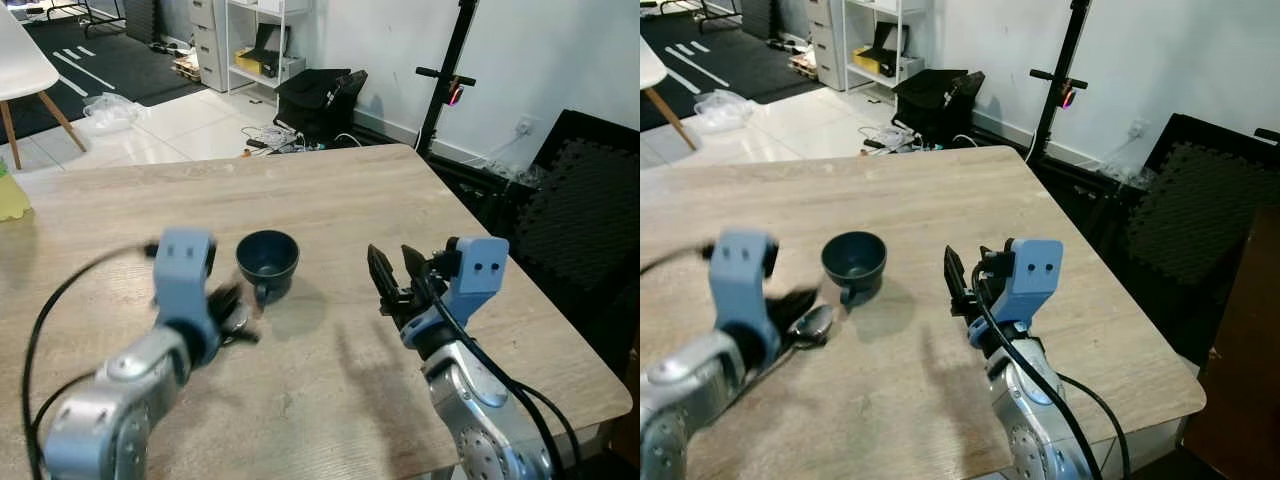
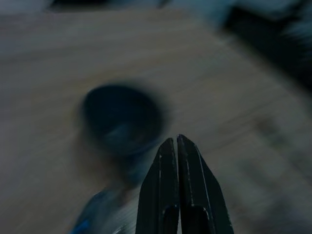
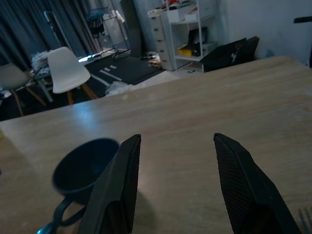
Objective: Setting the table
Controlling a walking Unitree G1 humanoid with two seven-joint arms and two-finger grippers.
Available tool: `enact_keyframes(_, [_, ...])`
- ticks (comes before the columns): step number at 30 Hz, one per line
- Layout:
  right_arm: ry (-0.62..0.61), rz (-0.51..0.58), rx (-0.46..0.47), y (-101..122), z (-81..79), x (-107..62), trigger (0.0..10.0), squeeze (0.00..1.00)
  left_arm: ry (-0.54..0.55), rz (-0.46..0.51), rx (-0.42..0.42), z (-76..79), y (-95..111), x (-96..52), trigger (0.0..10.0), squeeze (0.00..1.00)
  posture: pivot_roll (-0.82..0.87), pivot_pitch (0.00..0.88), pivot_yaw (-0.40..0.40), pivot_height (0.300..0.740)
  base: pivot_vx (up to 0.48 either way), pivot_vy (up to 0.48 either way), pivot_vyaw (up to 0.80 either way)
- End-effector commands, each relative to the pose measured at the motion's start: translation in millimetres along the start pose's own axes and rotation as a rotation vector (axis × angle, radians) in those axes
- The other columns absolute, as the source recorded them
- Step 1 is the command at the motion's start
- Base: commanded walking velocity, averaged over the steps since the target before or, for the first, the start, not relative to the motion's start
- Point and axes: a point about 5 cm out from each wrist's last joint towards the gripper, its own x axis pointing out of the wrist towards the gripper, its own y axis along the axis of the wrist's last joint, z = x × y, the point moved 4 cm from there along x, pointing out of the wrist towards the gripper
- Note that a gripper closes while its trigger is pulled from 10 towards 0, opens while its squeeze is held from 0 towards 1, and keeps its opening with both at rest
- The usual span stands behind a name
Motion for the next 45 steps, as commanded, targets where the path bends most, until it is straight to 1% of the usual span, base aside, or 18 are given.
enact_keyframes(1, [-0.013, 0.007, 0.005, 2, 2.7, 0.9, 10.0, 0.0, -0.049, 0.014, -0.054, -1.3, 4, -0.4, 10.0, 0.0, 0.15, 0.146, 0.017, 0.74, 0.0, 0.0, 0.0])
enact_keyframes(5, [-0.012, 0.019, 0.004, 6, 2.3, 2.1, 10.0, 0.0, -0.1, 0.008, -0.027, -1.2, 9, -2.8, 10.0, 0.0, 0.14, 0.14, 0.024, 0.74, 0.0, 0.0, 0.0])
enact_keyframes(6, [-0.014, 0.021, 0.003, 7, 2.8, 2.0, 10.0, 0.0, -0.102, -0.038, 0.003, -4.0, 2, -5.0, 10.0, 0.0, 0.14, 0.14, 0.023, 0.74, 0.0, 0.0, 0.0])
enact_keyframes(7, [-0.02, 0.02, -0.001, 6, 4.3, 0.5, 10.0, 0.0, -0.04, -0.18, 0.062, -21.3, -20, -12.0, 10.0, 0.0, 0.13, 0.14, 0.034, 0.74, 0.0, 0.0, 0.0])
enact_keyframes(8, [-0.02, 0.02, -0.001, 6, 4.3, 0.5, 10.0, 0.0, -0.04, -0.18, 0.062, -21.3, -20, -12.0, 10.0, 0.0, 0.13, 0.14, 0.034, 0.74, 0.0, 0.0, 0.0])
enact_keyframes(9, [-0.025, 0.016, -0.005, 5, 5.4, -1.7, 10.0, 0.0, 0.048, -0.299, 0.063, -39.4, -39, -20.6, 10.0, 0.0, 0.13, 0.14, 0.034, 0.74, 0.0, 0.0, 0.0])
enact_keyframes(10, [-0.029, 0.013, -0.007, 4, 6.0, -2.8, 10.0, 0.0, 0.074, -0.344, 0.028, -43.7, -46, -25.8, 10.0, 1.0, 0.14, 0.14, 0.036, 0.74, 0.0, 0.0, 0.0])
enact_keyframes(15, [-0.019, 0.002, 0.002, 2, 3.8, -4.0, 10.0, 0.0, -0.013, -0.451, 0.002, -39.9, -58, -49.8, 10.0, 1.0, 0.15, 0.146, 0.04, 0.74, 0.0, 0.0, 0.0])
enact_keyframes(17, [-0.019, 0.002, 0.002, 2, 3.8, -4.0, 10.0, 0.0, -0.013, -0.451, 0.002, -39.9, -58, -49.8, 10.0, 1.0, 0.15, 0.146, 0.04, 0.74, 0.0, 0.0, 0.0])
enact_keyframes(20, [0.189, -0.105, 0.087, -12, -22.2, -13.0, 10.0, 0.0, -0.045, -0.528, 0.039, -52.0, -59, -75.2, 10.0, 1.0, 0.19, 0.148, 0.034, 0.74, 0.0, 0.0, 0.0])
enact_keyframes(21, [0.293, -0.135, 0.09, -15, -34.1, -20.3, 10.0, 0.0, -0.045, -0.537, 0.054, -55.7, -58, -78.1, 10.0, 0.65, 0.19, 0.148, 0.035, 0.74, 0.0, 0.0, 0.0])
enact_keyframes(22, [0.374, -0.161, 0.077, -17, -42.3, -27.2, 10.0, 0.0, -0.04, -0.55, 0.072, -58.5, -57, -79.6, 10.0, 0.0, 0.19, 0.148, 0.035, 0.74, 0.0, 0.0, 0.0])
enact_keyframes(23, [0.489, -0.197, 0.057, -19, -51.2, -38.1, 10.0, 0.0, -0.027, -0.561, 0.085, -63.0, -57, -82.0, 10.0, 0.0, 0.18, 0.147, 0.039, 0.74, 0.0, 0.0, 0.0])
enact_keyframes(24, [0.489, -0.197, 0.057, -19, -51.2, -38.1, 10.0, 0.0, -0.027, -0.561, 0.085, -63.0, -57, -82.0, 10.0, 0.0, 0.18, 0.147, 0.039, 0.74, 0.0, 0.0, 0.0])
enact_keyframes(25, [0.639, -0.257, 0.022, -21, -58.6, -55.2, 10.0, 0.0, -0.003, -0.576, 0.097, -70.4, -57, -86.1, 10.0, 0.0, 0.18, 0.147, 0.039, 0.74, 0.0, 0.0, 0.0])
enact_keyframes(29, [0.747, -0.319, -0.044, -24, -54.9, -67.3, 10.0, 0.0, 0.013, -0.574, 0.115, -78.9, -52, -89.1, 10.0, 0.0, 0.19, 0.143, 0.032, 0.74, 0.0, 0.0, 0.0])
enact_keyframes(35, [0.82, -0.371, -0.113, -31, -52.6, -67.6, 10.0, 0.0, -0.018, -0.586, 0.121, -86.2, -58, -85.0, 10.0, 0.0, 0.19, 0.137, 0.014, 0.74, 0.0, 0.0, 0.0])
enact_keyframes(45, [0.845, -0.353, -0.097, -29, -58.7, -61.7, 10.0, 0.0, -0.046, -0.602, 0.158, -100.8, -70, -64.2, 10.0, 0.0, 0.18, 0.138, -0.001, 0.74, 0.0, 0.0, 0.0])
